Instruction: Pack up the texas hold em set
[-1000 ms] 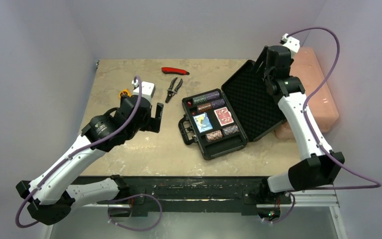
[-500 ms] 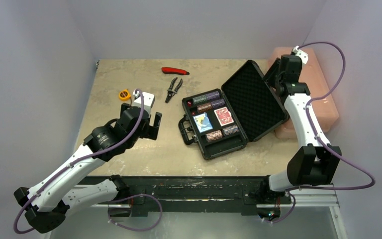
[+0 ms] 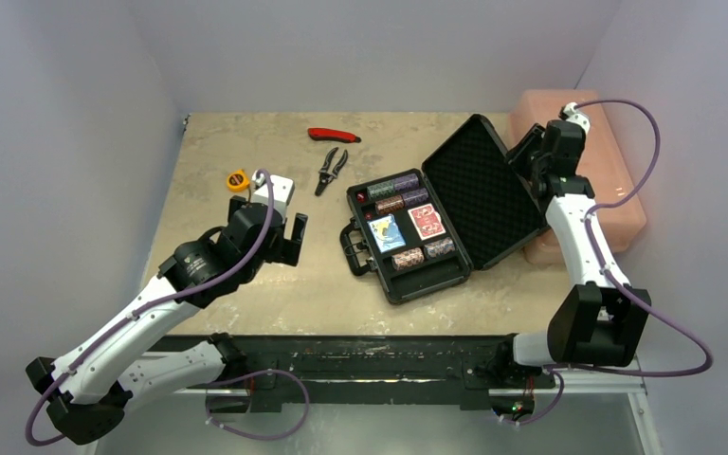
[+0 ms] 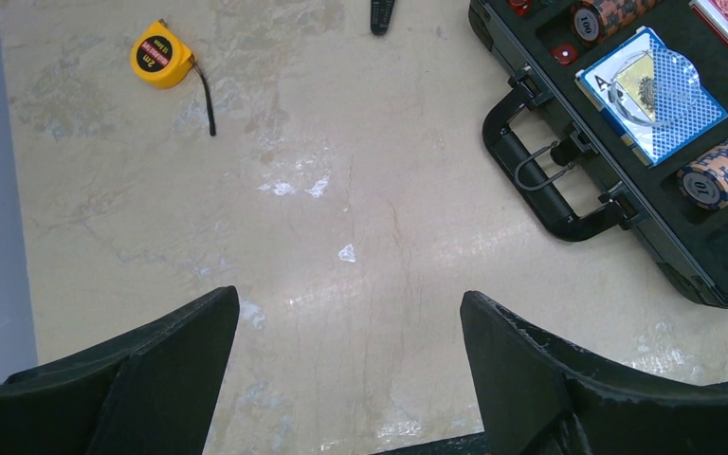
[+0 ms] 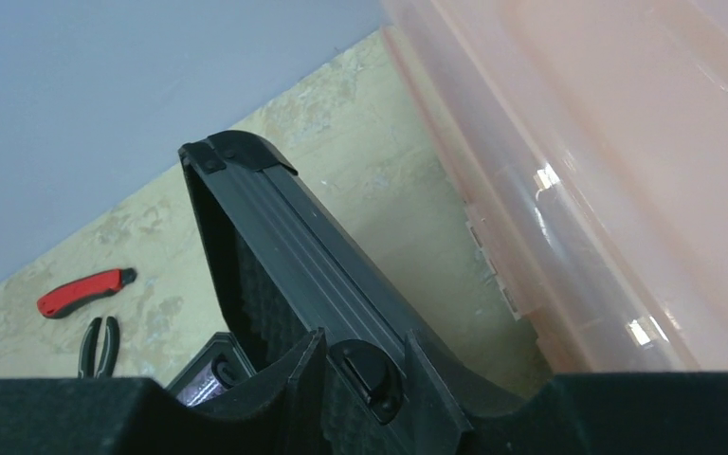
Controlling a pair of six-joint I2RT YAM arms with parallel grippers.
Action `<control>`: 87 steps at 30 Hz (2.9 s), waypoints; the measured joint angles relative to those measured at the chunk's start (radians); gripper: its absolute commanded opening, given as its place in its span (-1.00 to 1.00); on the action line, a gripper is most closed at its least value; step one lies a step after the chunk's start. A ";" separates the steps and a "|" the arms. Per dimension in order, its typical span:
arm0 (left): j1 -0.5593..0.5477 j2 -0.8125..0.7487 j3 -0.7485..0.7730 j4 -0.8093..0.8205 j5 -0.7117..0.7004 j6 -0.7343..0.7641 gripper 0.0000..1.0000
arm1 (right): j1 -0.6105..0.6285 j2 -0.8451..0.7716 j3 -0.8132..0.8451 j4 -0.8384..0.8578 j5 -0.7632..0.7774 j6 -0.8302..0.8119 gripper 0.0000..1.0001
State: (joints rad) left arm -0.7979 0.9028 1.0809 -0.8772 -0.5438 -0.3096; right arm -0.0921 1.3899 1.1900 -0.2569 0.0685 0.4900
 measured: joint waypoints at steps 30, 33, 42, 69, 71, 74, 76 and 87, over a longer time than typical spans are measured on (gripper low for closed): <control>0.000 0.000 0.000 0.000 -0.011 0.000 0.72 | -0.018 -0.049 -0.030 0.037 -0.193 -0.039 -0.70; 0.000 0.000 0.000 0.000 -0.011 0.000 0.72 | -0.007 -0.062 -0.032 0.036 -0.209 -0.044 -0.68; 0.004 0.000 0.000 0.000 -0.014 0.000 0.72 | 0.052 -0.105 -0.032 0.027 -0.241 -0.071 -0.65; 0.013 0.000 0.000 0.000 -0.022 0.000 0.72 | 0.259 -0.140 -0.029 0.042 -0.248 -0.104 -0.37; 0.013 0.000 0.000 0.000 -0.022 0.000 0.72 | 0.272 -0.139 -0.029 0.044 -0.261 -0.102 -0.29; 0.014 0.000 0.000 0.000 -0.023 0.000 0.72 | 0.292 -0.131 -0.027 0.055 -0.301 -0.100 -0.13; 0.017 0.000 0.000 0.000 -0.023 0.000 0.72 | 0.308 -0.123 -0.022 0.058 -0.332 -0.101 -0.06; 0.024 0.000 0.000 0.000 -0.029 0.000 0.73 | 0.378 -0.107 -0.008 0.025 -0.492 -0.114 0.27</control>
State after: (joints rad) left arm -0.7738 0.9028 1.0805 -0.8776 -0.5728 -0.3096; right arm 0.2855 1.2831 1.1820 -0.2321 -0.4240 0.3759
